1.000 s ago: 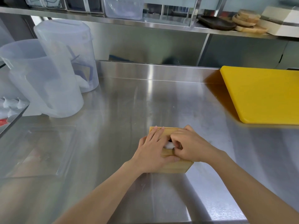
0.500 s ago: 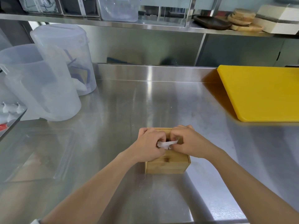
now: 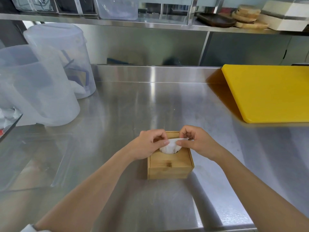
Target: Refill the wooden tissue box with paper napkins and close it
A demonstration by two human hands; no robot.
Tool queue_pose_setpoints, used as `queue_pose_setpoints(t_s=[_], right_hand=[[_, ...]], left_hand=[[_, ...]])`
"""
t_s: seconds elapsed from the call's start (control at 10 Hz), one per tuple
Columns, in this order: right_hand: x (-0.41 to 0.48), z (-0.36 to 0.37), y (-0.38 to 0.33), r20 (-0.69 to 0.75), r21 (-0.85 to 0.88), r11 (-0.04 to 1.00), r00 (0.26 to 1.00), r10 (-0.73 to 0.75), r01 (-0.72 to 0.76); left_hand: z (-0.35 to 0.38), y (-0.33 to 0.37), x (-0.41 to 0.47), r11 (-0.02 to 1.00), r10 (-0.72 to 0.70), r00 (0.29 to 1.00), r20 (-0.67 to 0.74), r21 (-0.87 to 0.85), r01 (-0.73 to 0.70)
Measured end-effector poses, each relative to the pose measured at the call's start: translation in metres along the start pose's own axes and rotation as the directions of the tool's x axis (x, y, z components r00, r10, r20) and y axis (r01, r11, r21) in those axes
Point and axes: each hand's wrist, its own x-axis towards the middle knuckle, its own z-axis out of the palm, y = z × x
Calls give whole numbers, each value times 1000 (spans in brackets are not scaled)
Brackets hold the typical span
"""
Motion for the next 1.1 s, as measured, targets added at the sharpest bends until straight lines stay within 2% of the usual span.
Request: queue_pose_setpoints(t_s=[0.2,0.3,0.4,0.5,0.6,0.7,0.9,1.0,1.1], right_hand=[[-1,-1,5,16,119,993,1000,8,-10],[-1,-1,8,10,226,974,1000,10,-12],[-2,-2,11,0,278,961,1000,5,-5],[-2,-2,12,-27,289,957,1000,0,8],[-2,-3,14,-37,296,955,999,-3,14],[-2,-3,15,-53,325,946,999,0,17],[-2,-4,18,-102,408,910,994,-26,66],[-4,-5,19,-145,395,914,989,-35,90],[-4,-9,18,-252,382,916,967,-27,125]], left_hand=[[5,8,1,999,16,999,-30,32,-15],[-1,17,4,991,66,998,-13,118,-64],[-6,19,6,990,53,999,12,127,-54],[-10,11,5,987,-48,996,73,155,36],[-16,6,5,992,-81,985,151,111,64],[-22,7,5,999,-38,986,164,-31,43],[-25,4,6,981,-41,997,69,-189,53],[-22,4,5,983,-27,1000,12,-184,29],[-26,3,5,978,-25,975,-219,-206,-21]])
